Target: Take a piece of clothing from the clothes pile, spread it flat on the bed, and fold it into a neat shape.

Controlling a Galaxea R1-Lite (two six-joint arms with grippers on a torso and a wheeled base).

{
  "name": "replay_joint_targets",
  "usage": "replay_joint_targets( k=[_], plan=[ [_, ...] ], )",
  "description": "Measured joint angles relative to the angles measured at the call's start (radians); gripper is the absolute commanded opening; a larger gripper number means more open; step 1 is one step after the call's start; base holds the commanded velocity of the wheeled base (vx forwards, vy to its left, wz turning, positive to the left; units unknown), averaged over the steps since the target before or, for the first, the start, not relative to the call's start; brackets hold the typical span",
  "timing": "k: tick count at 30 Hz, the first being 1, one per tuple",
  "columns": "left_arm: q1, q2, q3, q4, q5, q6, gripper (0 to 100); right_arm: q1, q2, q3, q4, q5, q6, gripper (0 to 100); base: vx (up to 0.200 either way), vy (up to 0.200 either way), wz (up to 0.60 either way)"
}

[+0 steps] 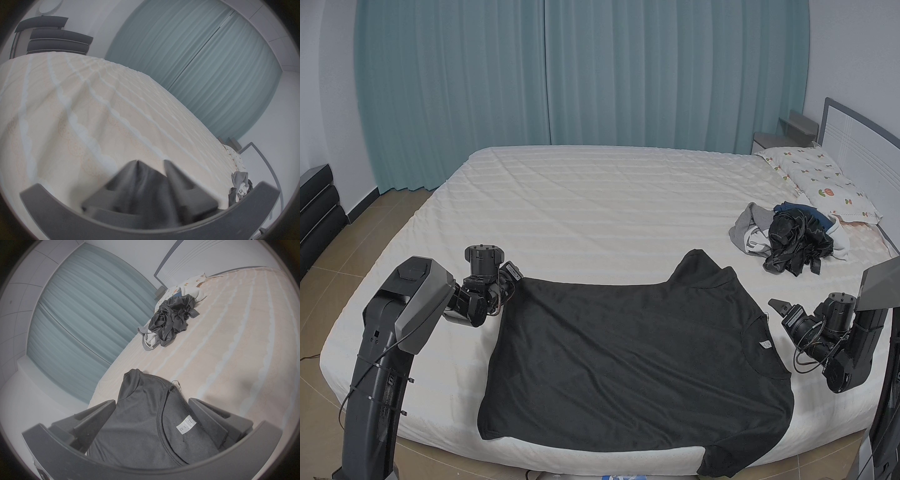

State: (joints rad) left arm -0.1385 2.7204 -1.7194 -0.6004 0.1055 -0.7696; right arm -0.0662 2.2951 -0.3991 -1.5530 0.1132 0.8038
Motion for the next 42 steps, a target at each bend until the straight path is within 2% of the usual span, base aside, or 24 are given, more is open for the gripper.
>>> replay_joint_targets(
  k=[6, 10, 13, 16, 20, 25, 32, 35, 42],
  plan=[
    [0.008, -0.044, 0.049, 0.0, -0.009, -0.076, 100, 0.0, -0.009, 0.026, 0.0, 0.003, -0.001, 100, 0.0, 0.0, 0.0],
    [0.031, -0.138, 0.165, -0.003, -0.091, -0.119, 100, -0.001, -0.023, 0.048, 0.0, 0.008, 0.0, 100, 0.0, 0.0, 0.0],
    [0.05, -0.241, 0.284, -0.005, -0.181, -0.147, 100, -0.001, -0.035, 0.066, 0.0, 0.011, 0.0, 100, 0.0, 0.0, 0.0],
    [0.065, -0.348, 0.412, -0.005, -0.235, -0.165, 100, 0.005, -0.046, 0.084, 0.0, 0.014, 0.0, 100, 0.0, 0.0, 0.0],
    [0.072, -0.42, 0.512, -0.007, -0.26, -0.171, 100, 0.011, -0.053, 0.091, 0.0, 0.015, -0.002, 100, 0.0, 0.0, 0.0],
    [0.072, -0.528, 0.741, -0.023, -0.292, -0.175, 100, 0.031, -0.068, 0.088, 0.0, 0.018, -0.012, 100, -0.16, 0.0, 0.0],
    [0.032, -0.661, 1.096, -0.172, -0.321, -0.177, 100, 0.077, -0.084, 0.093, 0.0, 0.014, -0.053, 100, -0.2, 0.0, 0.0],
    [0.008, -0.699, 1.207, -0.24, -0.329, -0.18, 100, 0.094, -0.09, 0.122, 0.0, 0.01, -0.064, 100, -0.067, 0.0, 0.0],
    [-0.038, -0.738, 1.345, -0.364, -0.339, -0.183, 100, 0.13, -0.111, 0.244, 0.0, 0.014, -0.04, 100, 0.0, 0.0, 0.0]
  ],
)
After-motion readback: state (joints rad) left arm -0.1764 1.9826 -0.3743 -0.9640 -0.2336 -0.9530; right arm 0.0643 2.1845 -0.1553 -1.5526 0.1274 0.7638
